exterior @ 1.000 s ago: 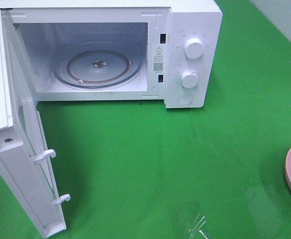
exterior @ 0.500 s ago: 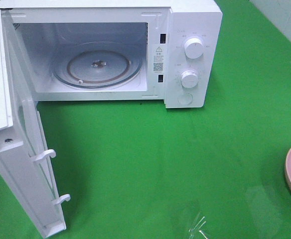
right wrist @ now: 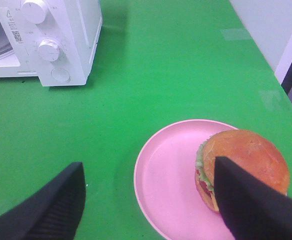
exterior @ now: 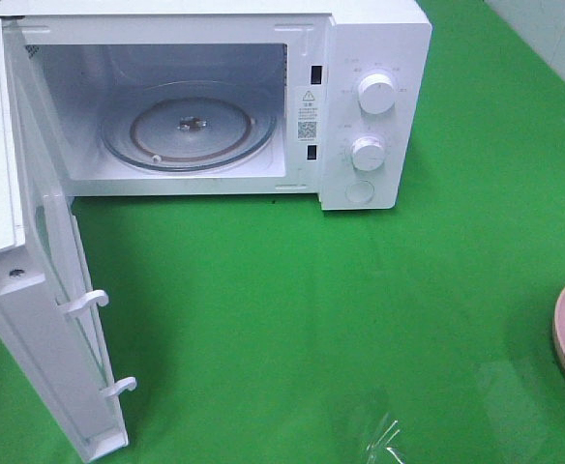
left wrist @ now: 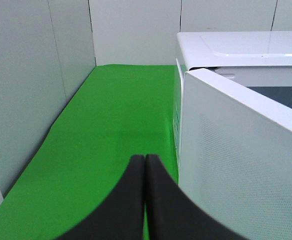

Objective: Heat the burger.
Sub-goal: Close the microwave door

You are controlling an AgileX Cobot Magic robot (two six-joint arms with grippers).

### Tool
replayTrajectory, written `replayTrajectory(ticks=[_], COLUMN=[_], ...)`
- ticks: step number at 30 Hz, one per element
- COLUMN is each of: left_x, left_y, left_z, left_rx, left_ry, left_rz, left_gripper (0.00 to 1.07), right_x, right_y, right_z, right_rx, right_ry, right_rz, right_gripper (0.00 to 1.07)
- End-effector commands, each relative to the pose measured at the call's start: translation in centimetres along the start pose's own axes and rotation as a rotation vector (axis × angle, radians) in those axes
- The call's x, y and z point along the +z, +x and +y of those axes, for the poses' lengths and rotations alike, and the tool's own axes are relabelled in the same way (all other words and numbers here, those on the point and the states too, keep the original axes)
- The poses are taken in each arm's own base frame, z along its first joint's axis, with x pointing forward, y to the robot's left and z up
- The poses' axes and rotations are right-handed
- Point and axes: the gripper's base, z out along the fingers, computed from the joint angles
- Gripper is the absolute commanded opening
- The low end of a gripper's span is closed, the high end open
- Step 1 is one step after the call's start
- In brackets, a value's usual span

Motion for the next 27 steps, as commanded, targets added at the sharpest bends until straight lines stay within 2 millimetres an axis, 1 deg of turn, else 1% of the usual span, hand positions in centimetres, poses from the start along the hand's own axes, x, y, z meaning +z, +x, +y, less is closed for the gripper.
replayTrajectory(ticks=[1,2,3,4,5,6,7,10,11,12,13,14,16,19,20,21,23,26,27], left_x=[0.7,1.4,1.4,2.2,2.2,2.9,3.6,4.0,4.7,4.7,5.3,5.3,6.3,6.5,7.4,7.4,8.1,8.4,8.7], left_y=[0.0,0.2,0.2,0.3,0.3,0.5,0.9,1.2,1.6,1.6,2.1,2.1,2.8,3.0,3.3,3.3,3.8,4.0,4.2], left_z=[0.0,0.0,0.0,0.0,0.0,-0.2,-0.4,-0.6,-0.9,-0.9,-1.3,-1.3,-1.9,-2.1,-2.6,-2.6,-3.2,-3.4,-3.8], left_rx=[-0.006,-0.019,-0.019,-0.048,-0.048,-0.068,-0.052,-0.036,-0.013,-0.013,-0.018,-0.018,-0.025,-0.015,0.005,0.005,0.018,0.013,0.016], left_ry=[-0.002,-0.002,-0.002,0.001,0.001,0.014,0.038,0.055,0.089,0.089,0.124,0.124,0.195,0.212,0.278,0.278,0.343,0.371,0.403], left_rz=[-0.055,-0.064,-0.064,-0.071,-0.071,-0.07,-0.061,-0.051,-0.038,-0.038,-0.022,-0.022,0.005,0.017,0.057,0.057,0.101,0.119,0.126], left_gripper=[0.0,0.0,0.0,0.0,0.0,0.0,0.0,0.0,0.0,0.0,0.0,0.0,0.0,0.0,0.0,0.0,0.0,0.0,0.0], right_x=[-0.4,-0.4,-0.4,-0.4,-0.4,-0.4,-0.4,-0.4,-0.4,-0.4,-0.4,-0.4,-0.4,-0.4,-0.4,-0.4,-0.4,-0.4,-0.4], right_y=[0.1,0.1,0.1,0.1,0.1,0.1,0.1,0.1,0.1,0.1,0.1,0.1,0.1,0.1,0.1,0.1,0.1,0.1,0.1], right_z=[0.0,0.0,0.0,0.0,0.0,0.0,0.0,0.0,0.0,0.0,0.0,0.0,0.0,0.0,0.0,0.0,0.0,0.0,0.0], right_rx=[-0.004,-0.004,-0.004,-0.004,-0.004,-0.004,-0.004,-0.004,-0.004,-0.004,-0.004,-0.004,-0.004,-0.004,-0.004,-0.004,-0.004,-0.004,-0.004], right_ry=[0.004,0.004,0.004,0.004,0.004,0.004,0.004,0.004,0.004,0.004,0.004,0.004,0.004,0.004,0.004,0.004,0.004,0.004,0.004], right_rz=[-0.04,-0.04,-0.04,-0.04,-0.04,-0.04,-0.04,-0.04,-0.04,-0.04,-0.04,-0.04,-0.04,-0.04,-0.04,-0.04,-0.04,-0.04,-0.04], right_gripper=[0.72,0.72,0.72,0.72,0.72,0.72,0.72,0.72,0.72,0.72,0.72,0.72,0.72,0.72,0.72,0.72,0.72,0.72,0.72])
